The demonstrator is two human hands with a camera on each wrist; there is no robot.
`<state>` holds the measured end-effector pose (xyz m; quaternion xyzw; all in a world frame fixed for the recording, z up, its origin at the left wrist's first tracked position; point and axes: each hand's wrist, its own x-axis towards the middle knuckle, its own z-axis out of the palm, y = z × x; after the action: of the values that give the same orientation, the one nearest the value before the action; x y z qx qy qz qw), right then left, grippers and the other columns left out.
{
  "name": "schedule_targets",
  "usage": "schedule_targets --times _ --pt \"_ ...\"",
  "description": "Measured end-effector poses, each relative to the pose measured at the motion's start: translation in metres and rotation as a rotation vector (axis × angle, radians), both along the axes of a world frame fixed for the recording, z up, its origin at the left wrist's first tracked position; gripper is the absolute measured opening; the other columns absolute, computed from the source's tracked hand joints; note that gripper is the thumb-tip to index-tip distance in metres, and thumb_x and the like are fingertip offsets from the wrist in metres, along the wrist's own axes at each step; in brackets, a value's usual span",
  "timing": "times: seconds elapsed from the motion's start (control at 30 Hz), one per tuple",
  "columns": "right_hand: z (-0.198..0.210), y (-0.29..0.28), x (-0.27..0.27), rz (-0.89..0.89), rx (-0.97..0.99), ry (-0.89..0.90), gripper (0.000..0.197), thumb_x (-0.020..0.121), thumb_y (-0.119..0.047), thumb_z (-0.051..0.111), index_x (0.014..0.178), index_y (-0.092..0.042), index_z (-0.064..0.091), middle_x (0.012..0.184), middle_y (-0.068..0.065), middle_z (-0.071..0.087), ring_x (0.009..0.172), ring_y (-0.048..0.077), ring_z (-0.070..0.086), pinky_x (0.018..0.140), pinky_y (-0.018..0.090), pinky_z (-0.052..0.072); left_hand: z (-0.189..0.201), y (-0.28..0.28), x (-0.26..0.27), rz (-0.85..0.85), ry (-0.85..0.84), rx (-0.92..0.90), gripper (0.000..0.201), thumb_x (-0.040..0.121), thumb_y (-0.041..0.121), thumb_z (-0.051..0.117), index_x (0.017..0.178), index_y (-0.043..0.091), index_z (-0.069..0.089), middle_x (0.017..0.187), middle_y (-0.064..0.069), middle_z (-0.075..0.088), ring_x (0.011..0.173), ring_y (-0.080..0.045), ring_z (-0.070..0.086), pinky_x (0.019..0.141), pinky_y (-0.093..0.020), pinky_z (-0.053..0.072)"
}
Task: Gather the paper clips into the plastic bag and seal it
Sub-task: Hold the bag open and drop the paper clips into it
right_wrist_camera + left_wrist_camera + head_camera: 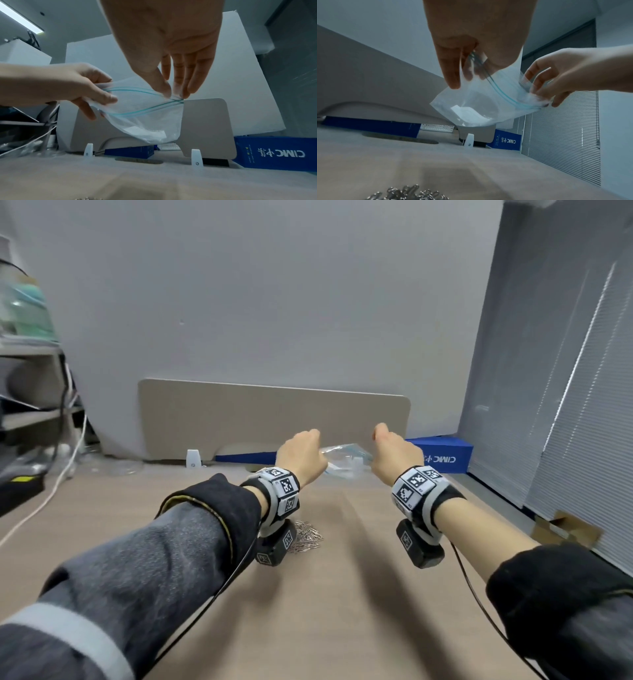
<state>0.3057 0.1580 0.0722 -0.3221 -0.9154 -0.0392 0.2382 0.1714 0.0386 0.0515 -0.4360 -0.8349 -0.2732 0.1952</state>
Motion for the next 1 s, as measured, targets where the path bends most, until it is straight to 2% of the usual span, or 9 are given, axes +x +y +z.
schedule_targets --times 0.13,0.3,0.37,0.47,0.6,0.67,0.77,0.87,1.0 --pt "0.006 -0.02 -0.016 0.182 0.054 0.027 0.022 0.086 -0.003 0.048 0.1 -0.017 0.06 0.106 0.007 0.06 0.096 0.033 0.059 0.07 0.034 0.041 0.008 -0.021 -0.004 0.101 0.117 -0.085 0.028 0.076 0.011 0.051 0.104 0.011 0.053 0.108 -0.009 0.056 0.103 -0.033 0.05 0.071 -0.036 0.037" --pt "-0.011 -0.057 -0.059 0.419 0.047 0.123 0.021 0.085 0.0 0.048 0.086 -0.016 0.06 0.099 0.005 0.053 0.087 0.029 0.057 0.064 0.032 0.039 0.003 -0.062 -0.029 0.135 0.133 -0.169 0.019 0.084 0.013 0.05 0.103 0.011 0.051 0.105 -0.011 0.059 0.097 -0.037 0.06 0.066 -0.036 0.037" --pt "-0.02 -0.068 -0.08 0.448 -0.043 0.088 0.02 0.087 -0.002 0.048 0.092 -0.016 0.062 0.104 0.006 0.052 0.091 0.029 0.057 0.069 0.033 0.041 0.002 -0.085 -0.043 0.232 0.161 -0.191 0.023 0.084 0.007 0.051 0.107 0.009 0.049 0.108 -0.014 0.053 0.095 -0.039 0.06 0.065 -0.038 0.036" --pt "-0.036 -0.077 -0.108 0.427 -0.211 -0.032 0.025 0.09 -0.016 0.051 0.114 -0.017 0.056 0.117 0.007 0.054 0.104 0.029 0.058 0.083 0.036 0.048 -0.002 -0.117 -0.065 0.372 0.109 -0.25 0.029 0.084 0.004 0.054 0.112 0.007 0.046 0.113 -0.015 0.048 0.095 -0.039 0.06 0.065 -0.039 0.037" --pt "-0.06 -0.075 -0.12 0.313 -0.35 -0.394 0.048 0.091 -0.026 0.057 0.136 -0.014 0.043 0.131 0.01 0.055 0.112 0.027 0.058 0.086 0.035 0.049 -0.022 -0.138 -0.089 0.388 -0.179 -0.357 0.021 0.085 0.006 0.046 0.106 0.006 0.05 0.117 -0.018 0.052 0.094 -0.035 0.061 0.072 -0.036 0.044" --pt "-0.072 -0.071 -0.12 0.255 -0.377 -0.515 0.055 0.09 -0.033 0.06 0.138 -0.011 0.043 0.136 0.009 0.054 0.117 0.026 0.056 0.09 0.034 0.048 -0.036 -0.134 -0.089 0.317 -0.38 -0.356 0.01 0.085 0.006 0.045 0.091 0.006 0.052 0.096 -0.016 0.06 0.081 -0.032 0.061 0.064 -0.032 0.05" --pt "-0.081 -0.065 -0.115 0.205 -0.442 -0.564 0.067 0.086 -0.051 0.062 0.137 -0.012 0.043 0.135 0.008 0.055 0.105 0.024 0.058 0.085 0.033 0.047 -0.059 -0.117 -0.084 0.255 -0.744 -0.236 0.01 0.09 0.002 0.043 0.086 0.001 0.052 0.07 -0.011 0.053 0.056 -0.026 0.056 0.041 -0.025 0.044" --pt "-0.085 -0.058 -0.106 0.189 -0.481 -0.554 0.078 0.083 -0.064 0.058 0.14 -0.013 0.04 0.133 0.008 0.057 0.091 0.02 0.052 0.084 0.034 0.048 -0.081 -0.102 -0.081 0.214 -0.95 -0.127 0.009 0.091 0.003 0.045 0.093 0.0 0.054 0.069 -0.01 0.05 0.05 -0.019 0.048 0.042 -0.024 0.04" --pt "-0.1 -0.058 -0.101 0.198 -0.474 -0.637 0.084 0.073 -0.075 0.058 0.135 -0.02 0.043 0.132 0.007 0.054 0.097 0.02 0.055 0.095 0.038 0.049 -0.104 -0.1 -0.088 0.172 -1.07 0.056 0.009 0.088 0.005 0.049 0.083 0.002 0.055 0.06 -0.006 0.054 0.036 -0.015 0.05 0.034 -0.018 0.038"
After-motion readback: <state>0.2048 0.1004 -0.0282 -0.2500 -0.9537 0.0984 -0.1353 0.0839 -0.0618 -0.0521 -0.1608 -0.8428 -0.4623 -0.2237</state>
